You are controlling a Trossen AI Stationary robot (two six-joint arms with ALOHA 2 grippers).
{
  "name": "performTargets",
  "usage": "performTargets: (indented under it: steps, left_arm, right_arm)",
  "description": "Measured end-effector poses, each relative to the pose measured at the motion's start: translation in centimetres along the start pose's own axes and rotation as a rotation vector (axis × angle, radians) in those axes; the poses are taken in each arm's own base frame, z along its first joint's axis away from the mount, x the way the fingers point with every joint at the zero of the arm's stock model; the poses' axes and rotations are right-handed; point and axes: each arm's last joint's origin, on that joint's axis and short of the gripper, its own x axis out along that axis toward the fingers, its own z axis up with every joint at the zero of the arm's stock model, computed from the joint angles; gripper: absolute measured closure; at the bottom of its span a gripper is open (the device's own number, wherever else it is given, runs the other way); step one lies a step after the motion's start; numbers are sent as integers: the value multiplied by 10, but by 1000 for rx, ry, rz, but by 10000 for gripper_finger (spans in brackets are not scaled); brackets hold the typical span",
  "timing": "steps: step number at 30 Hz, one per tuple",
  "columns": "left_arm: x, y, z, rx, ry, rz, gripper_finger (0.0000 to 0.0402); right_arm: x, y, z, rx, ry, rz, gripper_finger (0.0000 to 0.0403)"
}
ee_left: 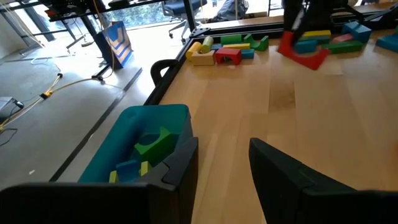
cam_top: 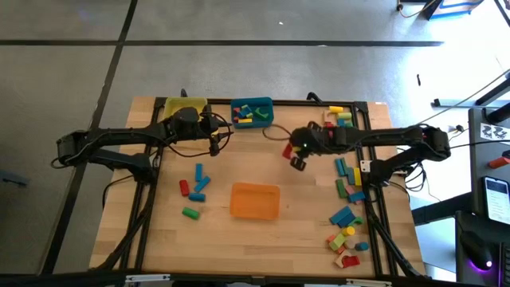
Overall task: Sort blocks by size
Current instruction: Put the red arch block into the blue bin
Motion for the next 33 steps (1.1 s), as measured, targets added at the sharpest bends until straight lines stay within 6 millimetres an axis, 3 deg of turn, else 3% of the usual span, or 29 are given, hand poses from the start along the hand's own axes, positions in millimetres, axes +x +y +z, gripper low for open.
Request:
performTargets:
  steps: [12, 22, 33]
  left_arm:
    - [0, 0, 0, 0, 0, 0, 274]
    - [0, 0, 0, 0, 2, 0, 274]
    - [0, 0, 0, 7, 3, -1, 274]
  right_arm:
    - [16, -38, 36, 141, -281, -59, 361]
    - [65, -65, 53, 211, -405, -103, 361]
    - [117, -93, 52, 277, -467, -147, 361]
